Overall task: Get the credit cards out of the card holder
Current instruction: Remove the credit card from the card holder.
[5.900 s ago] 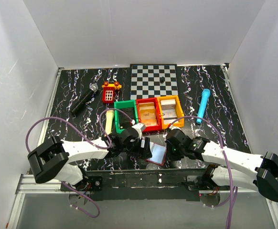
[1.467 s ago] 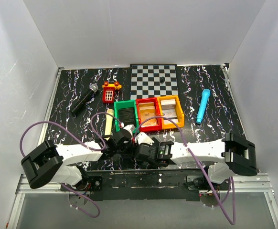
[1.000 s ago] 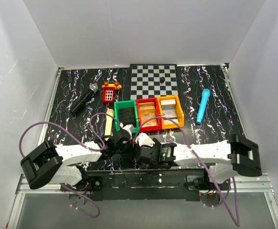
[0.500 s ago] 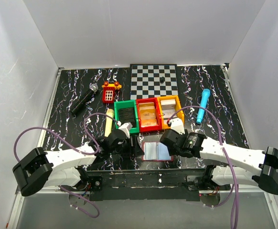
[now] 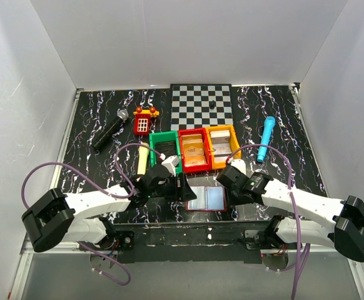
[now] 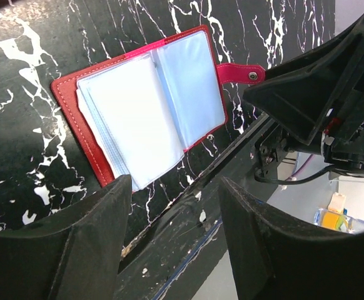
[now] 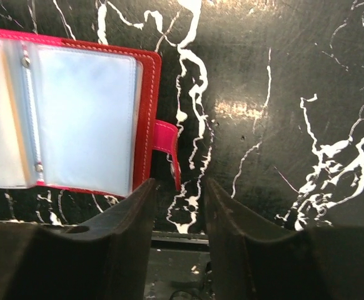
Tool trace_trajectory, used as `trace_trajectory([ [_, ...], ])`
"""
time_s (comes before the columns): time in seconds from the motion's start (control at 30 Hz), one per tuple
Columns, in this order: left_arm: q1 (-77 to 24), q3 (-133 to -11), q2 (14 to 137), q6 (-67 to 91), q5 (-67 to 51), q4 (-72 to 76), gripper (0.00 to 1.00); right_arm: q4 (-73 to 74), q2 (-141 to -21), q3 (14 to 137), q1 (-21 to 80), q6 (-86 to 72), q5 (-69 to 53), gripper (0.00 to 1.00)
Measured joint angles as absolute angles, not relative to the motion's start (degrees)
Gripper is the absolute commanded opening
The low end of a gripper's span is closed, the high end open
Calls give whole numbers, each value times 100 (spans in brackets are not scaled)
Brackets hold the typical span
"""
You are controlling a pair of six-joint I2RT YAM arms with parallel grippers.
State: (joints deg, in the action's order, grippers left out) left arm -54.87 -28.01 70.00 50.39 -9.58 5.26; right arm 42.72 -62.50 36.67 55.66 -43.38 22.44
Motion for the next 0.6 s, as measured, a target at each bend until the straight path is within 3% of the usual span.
trace_trajectory([
  [0.4,-5487,-3022,7367,5122,-1144,779,58,3732,-6394,3498,4995,-4180,1649,30],
  [0.47,-5487,-3022,7393,5155,-1144,779,59,3715,-6425,3470,4950,-4167,1592,21],
  [0.53,-5487,-3022,7419,5207,-1142,790,59,3699,-6440,3470,4930,-4139,1546,3],
  [0.6,-5487,-3024,7472,5275,-1138,792,60,3671,-6447,3470,4912,-4108,1496,1],
])
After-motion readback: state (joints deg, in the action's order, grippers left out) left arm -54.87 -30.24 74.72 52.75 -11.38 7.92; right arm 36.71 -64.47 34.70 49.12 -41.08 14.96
